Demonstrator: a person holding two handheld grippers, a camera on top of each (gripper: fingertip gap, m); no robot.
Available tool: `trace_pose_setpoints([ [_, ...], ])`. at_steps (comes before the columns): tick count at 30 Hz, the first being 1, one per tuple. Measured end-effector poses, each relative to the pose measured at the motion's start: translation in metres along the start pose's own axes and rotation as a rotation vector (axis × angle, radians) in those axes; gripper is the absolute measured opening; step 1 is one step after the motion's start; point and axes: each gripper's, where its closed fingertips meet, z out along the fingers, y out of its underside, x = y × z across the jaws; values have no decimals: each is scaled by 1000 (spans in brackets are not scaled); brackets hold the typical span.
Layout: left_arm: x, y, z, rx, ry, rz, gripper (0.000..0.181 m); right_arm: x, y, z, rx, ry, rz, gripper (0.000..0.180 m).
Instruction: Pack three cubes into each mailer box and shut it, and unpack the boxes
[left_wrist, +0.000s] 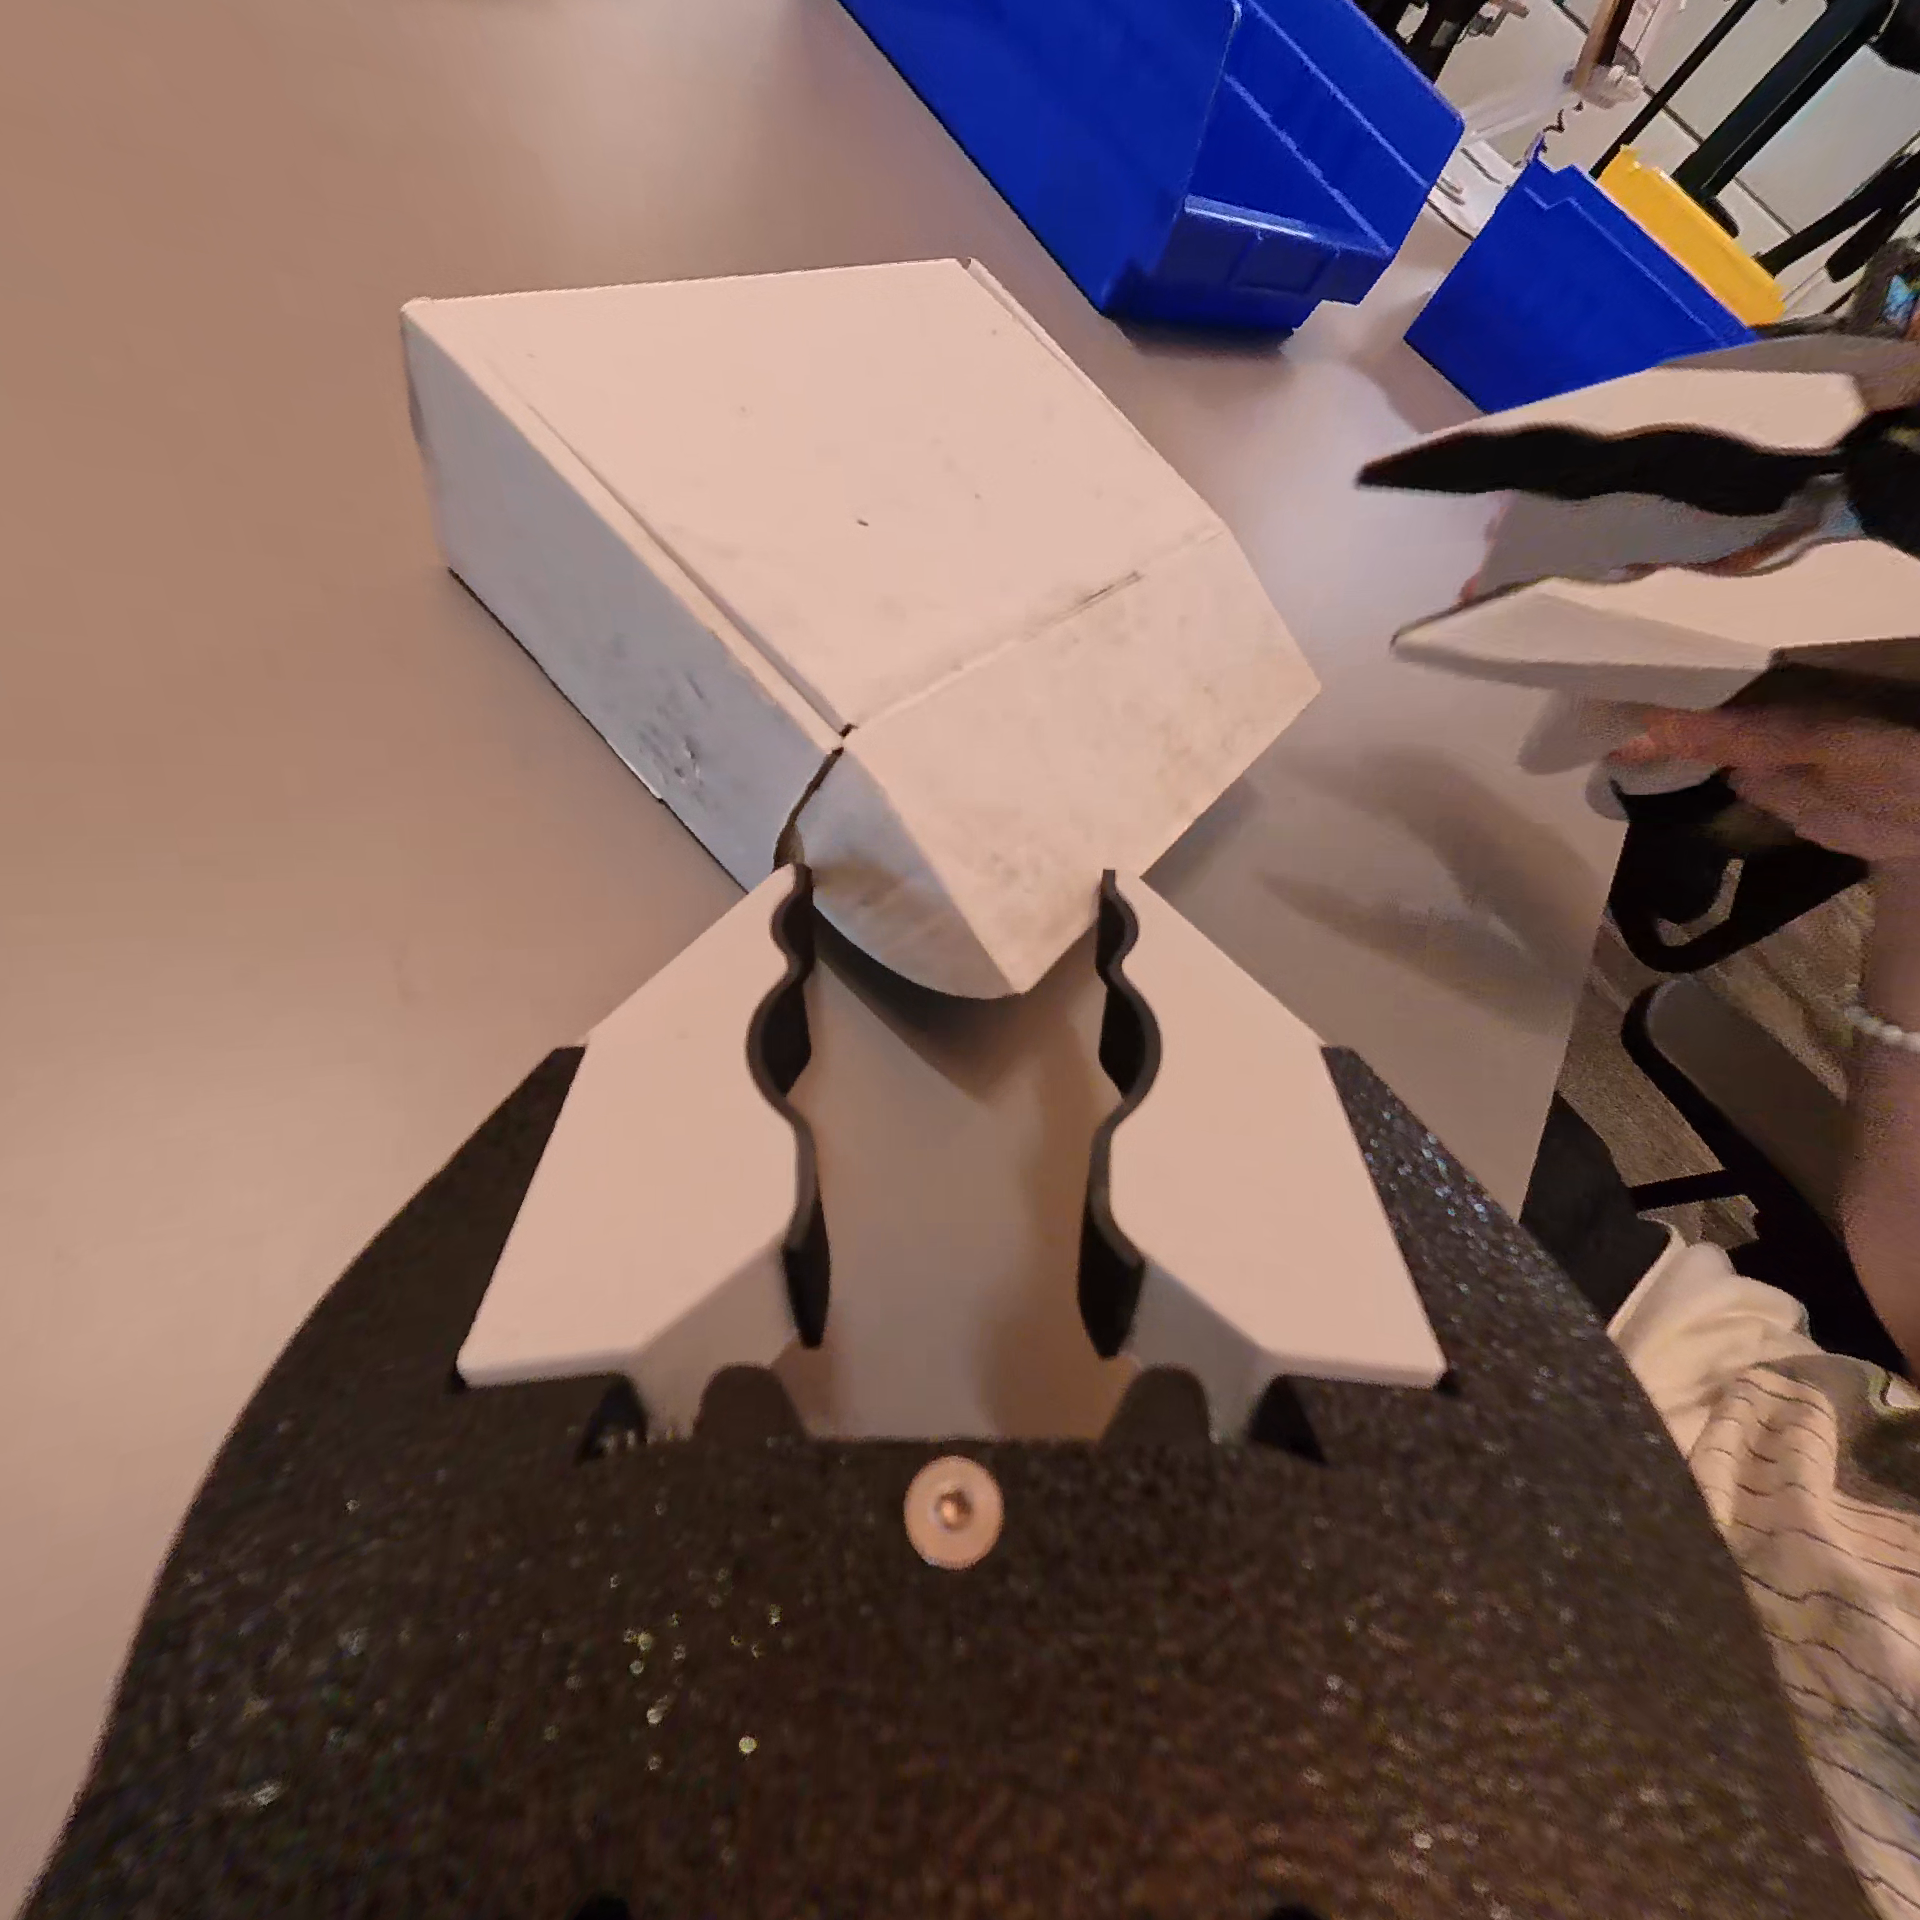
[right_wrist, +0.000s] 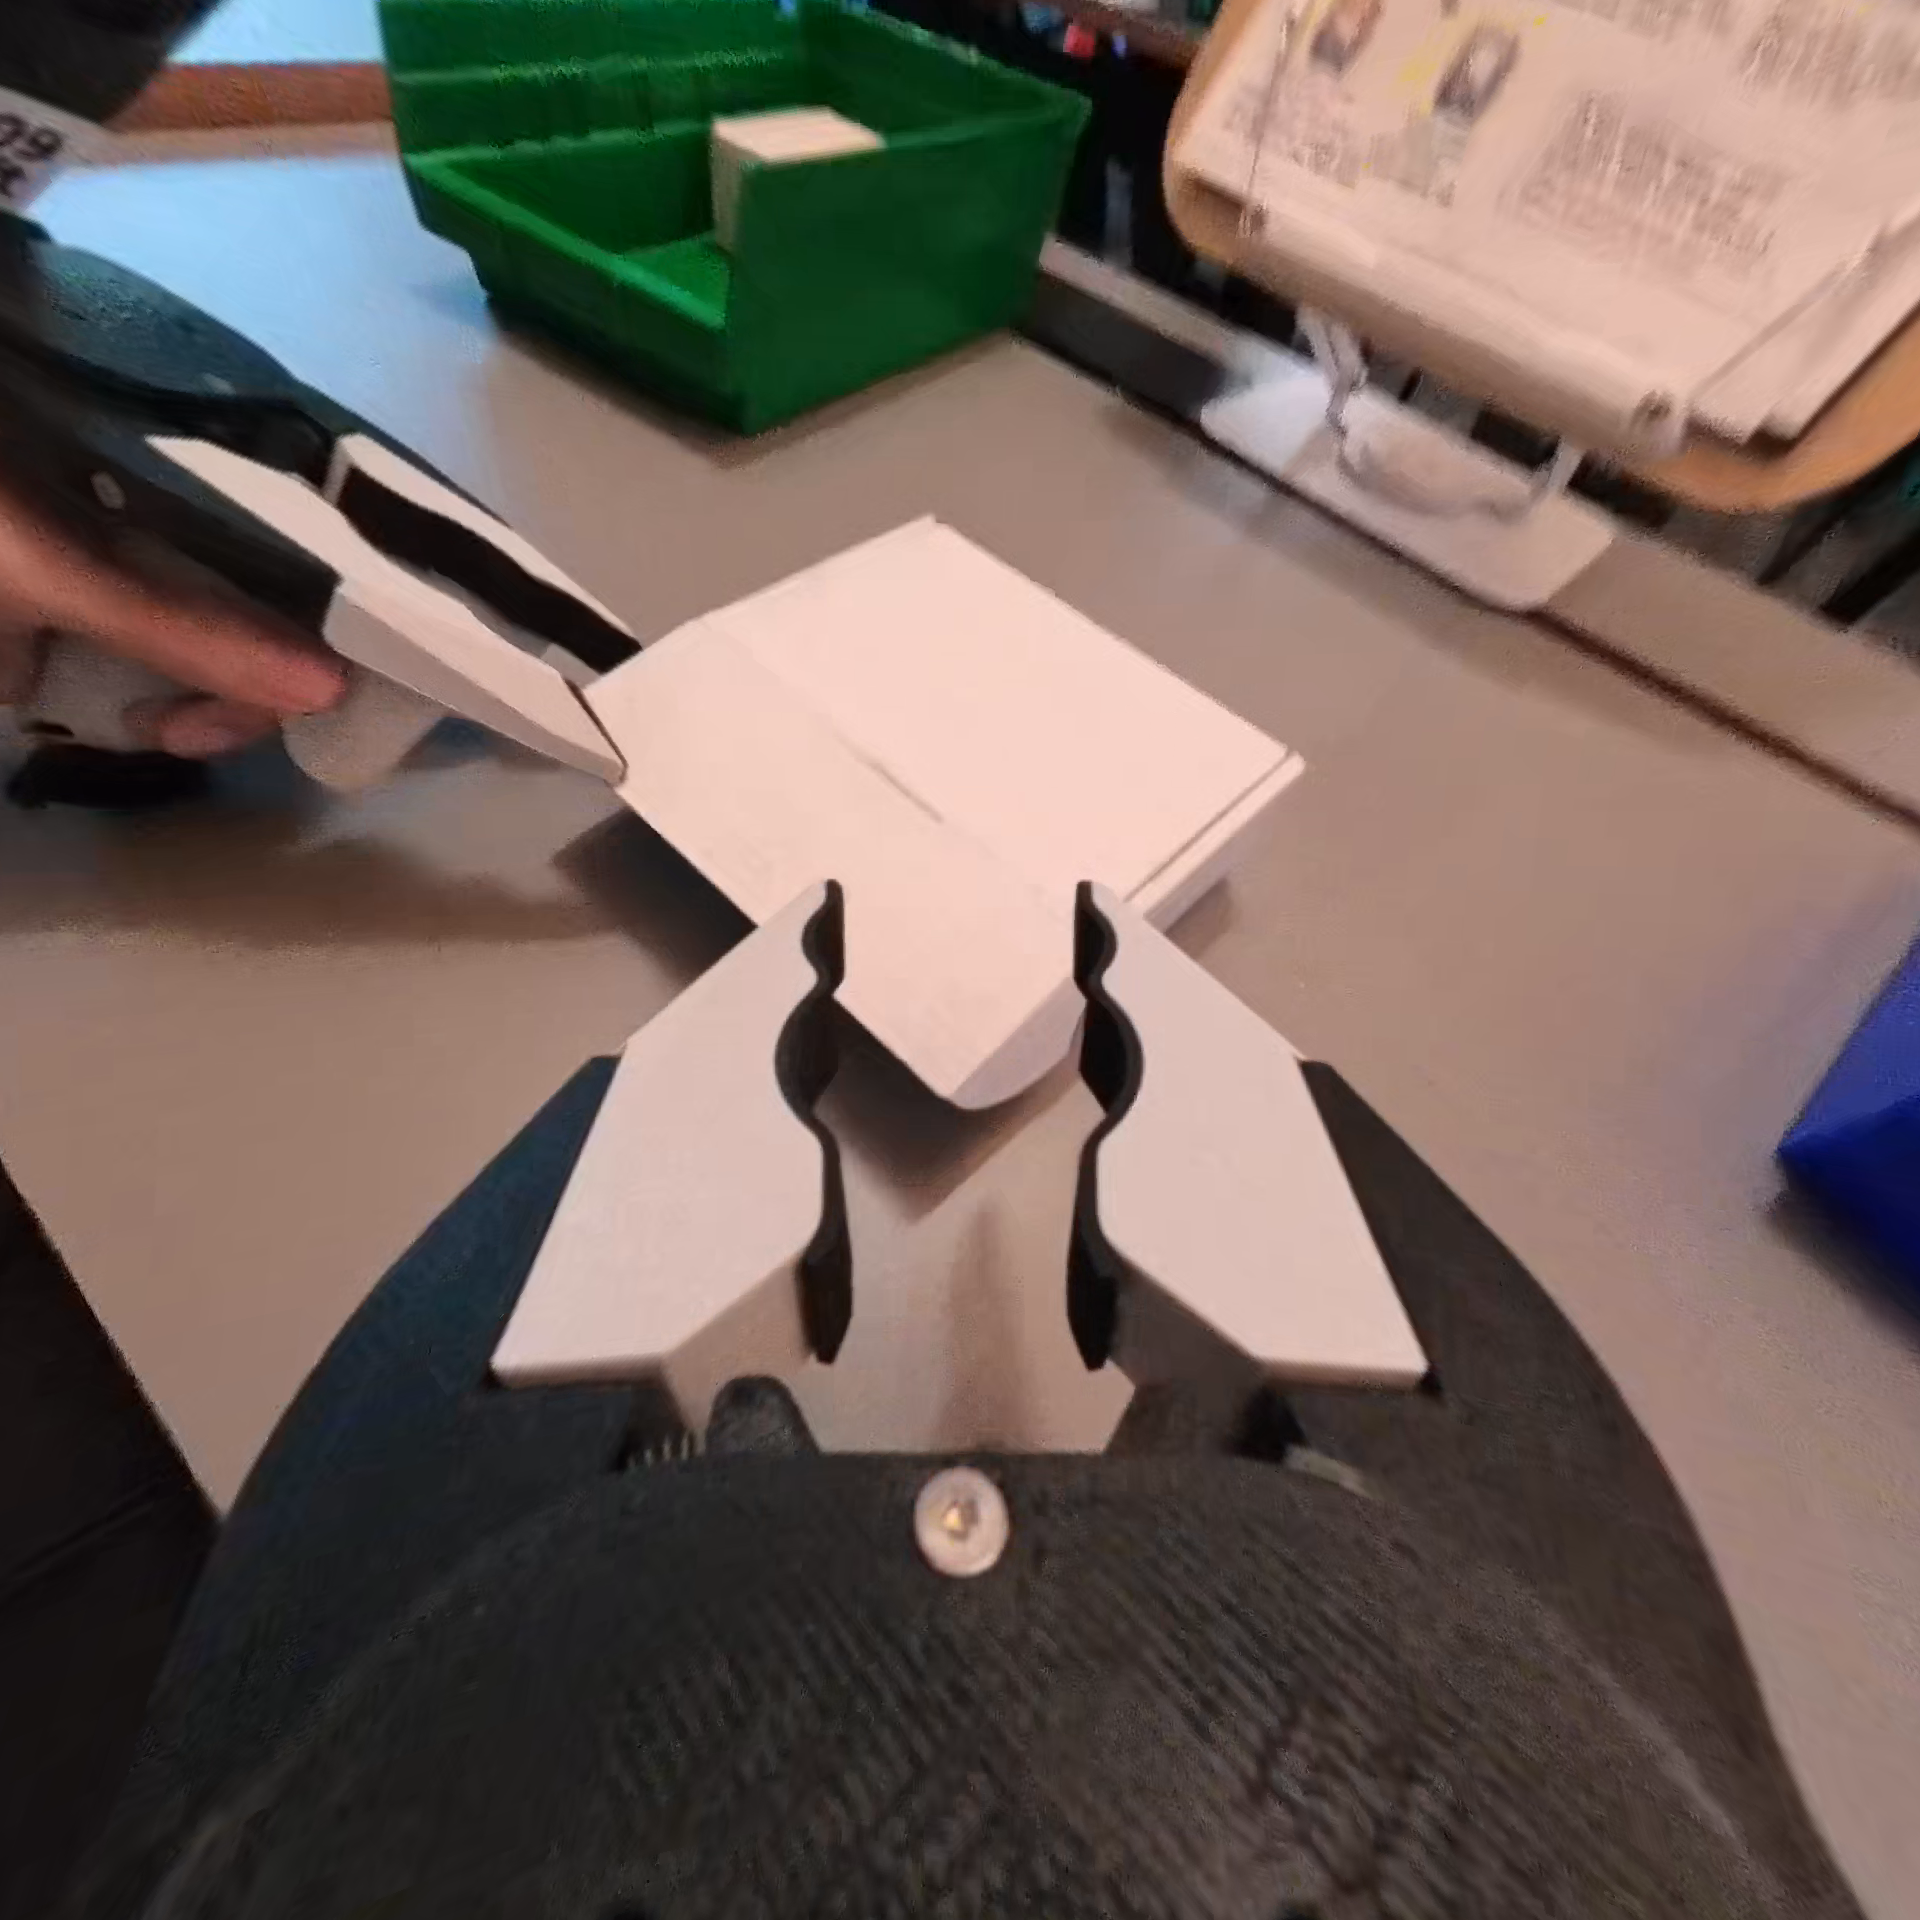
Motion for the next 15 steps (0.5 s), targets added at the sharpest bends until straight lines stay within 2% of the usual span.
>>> trace_pose_setpoints([
  [1,0,0,0,-2,3,0,52,0,10,3,-60,-42,82,51],
  [3,0,0,1,-4,6,0,52,0,26,11,-138,-100,210,57],
  [6,-1,-1,1,-7,6,2,51,-1,34,19,-146,-134,331,54],
  [10,-1,0,1,-17,3,2,50,2,49,23,-209,-116,372,53],
  [15,-2,0,4,-26,-8,20,49,0,50,24,-199,-147,395,53],
])
